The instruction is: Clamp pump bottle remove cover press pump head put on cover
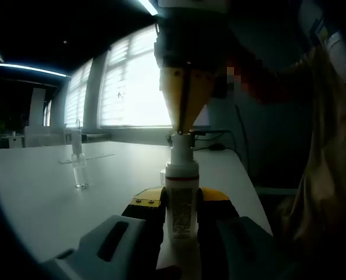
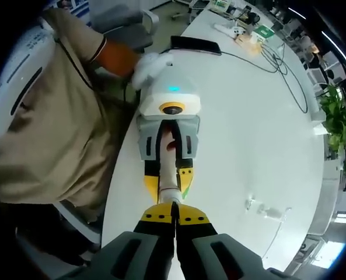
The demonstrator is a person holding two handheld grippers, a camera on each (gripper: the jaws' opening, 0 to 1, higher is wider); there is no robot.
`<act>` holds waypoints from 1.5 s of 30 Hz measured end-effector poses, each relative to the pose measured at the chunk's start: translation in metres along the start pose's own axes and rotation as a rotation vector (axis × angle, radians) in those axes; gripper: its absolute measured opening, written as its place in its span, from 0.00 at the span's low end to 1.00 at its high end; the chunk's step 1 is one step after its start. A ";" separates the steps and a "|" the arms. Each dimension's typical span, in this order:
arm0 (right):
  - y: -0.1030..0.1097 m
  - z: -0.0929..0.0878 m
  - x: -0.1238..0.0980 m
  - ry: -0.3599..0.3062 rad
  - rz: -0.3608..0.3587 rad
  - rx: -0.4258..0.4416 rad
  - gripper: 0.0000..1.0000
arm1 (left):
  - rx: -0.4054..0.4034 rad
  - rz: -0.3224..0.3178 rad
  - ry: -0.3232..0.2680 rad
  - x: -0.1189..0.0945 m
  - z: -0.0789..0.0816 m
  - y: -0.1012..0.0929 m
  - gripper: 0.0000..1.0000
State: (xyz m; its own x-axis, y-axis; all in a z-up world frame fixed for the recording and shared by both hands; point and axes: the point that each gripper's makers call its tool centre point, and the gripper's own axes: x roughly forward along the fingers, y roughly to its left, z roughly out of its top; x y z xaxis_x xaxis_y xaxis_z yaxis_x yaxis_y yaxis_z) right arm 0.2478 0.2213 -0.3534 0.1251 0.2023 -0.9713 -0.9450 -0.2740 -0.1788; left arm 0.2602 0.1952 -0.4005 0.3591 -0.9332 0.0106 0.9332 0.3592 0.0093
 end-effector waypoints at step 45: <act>0.002 -0.004 0.008 0.063 0.047 0.025 0.00 | 0.000 0.001 0.002 0.001 0.000 -0.002 0.12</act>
State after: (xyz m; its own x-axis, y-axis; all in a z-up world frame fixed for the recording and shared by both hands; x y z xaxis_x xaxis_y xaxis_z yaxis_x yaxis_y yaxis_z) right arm 0.2479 0.2186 -0.3622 0.0980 0.1302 -0.9866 -0.9575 -0.2578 -0.1292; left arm 0.2583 0.1931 -0.4002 0.3597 -0.9330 0.0090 0.9330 0.3598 0.0097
